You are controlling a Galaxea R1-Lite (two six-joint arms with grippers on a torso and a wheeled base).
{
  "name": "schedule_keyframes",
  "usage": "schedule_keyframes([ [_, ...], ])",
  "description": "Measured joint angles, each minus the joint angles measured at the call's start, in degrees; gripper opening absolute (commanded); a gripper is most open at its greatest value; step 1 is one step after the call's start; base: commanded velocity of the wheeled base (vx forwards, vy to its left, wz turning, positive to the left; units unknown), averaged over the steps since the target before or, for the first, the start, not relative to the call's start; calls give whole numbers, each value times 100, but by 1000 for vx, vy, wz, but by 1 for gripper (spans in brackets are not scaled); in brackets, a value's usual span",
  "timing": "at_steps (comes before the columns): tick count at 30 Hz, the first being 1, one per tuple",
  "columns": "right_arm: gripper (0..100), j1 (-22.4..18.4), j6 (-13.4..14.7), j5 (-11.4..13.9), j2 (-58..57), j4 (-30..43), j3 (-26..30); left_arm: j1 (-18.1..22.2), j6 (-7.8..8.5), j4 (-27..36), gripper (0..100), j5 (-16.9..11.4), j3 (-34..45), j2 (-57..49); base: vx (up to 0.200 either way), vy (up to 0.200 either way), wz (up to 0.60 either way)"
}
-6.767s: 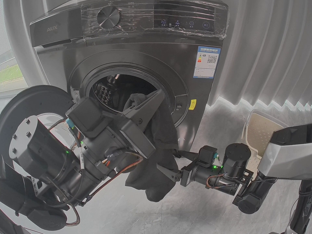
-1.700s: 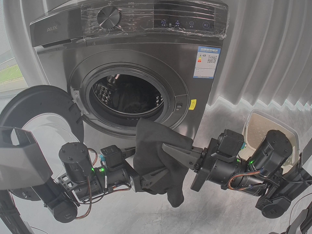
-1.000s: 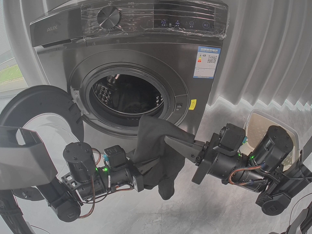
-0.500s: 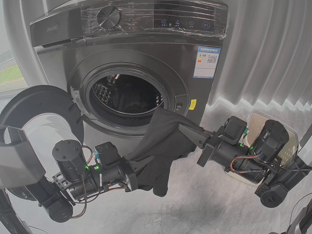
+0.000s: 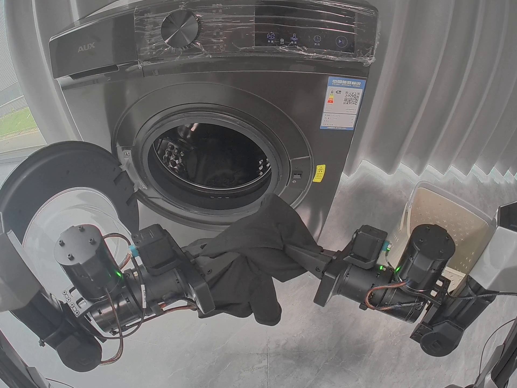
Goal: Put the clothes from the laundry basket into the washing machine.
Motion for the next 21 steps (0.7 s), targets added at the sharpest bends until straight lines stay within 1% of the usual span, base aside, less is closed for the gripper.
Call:
schedule_keyframes([
  [11,0,56,-6,22,13,-6,41,-33,-6,-7,0,-1,128,-308,0,0,0],
  [12,100,56,-6,22,11,-5,52,-33,-6,-7,0,-1,133,-315,0,0,0],
  [21,100,2,-33,-13,-113,28,232,-34,-13,-46,0,-6,150,-336,0,0,0],
])
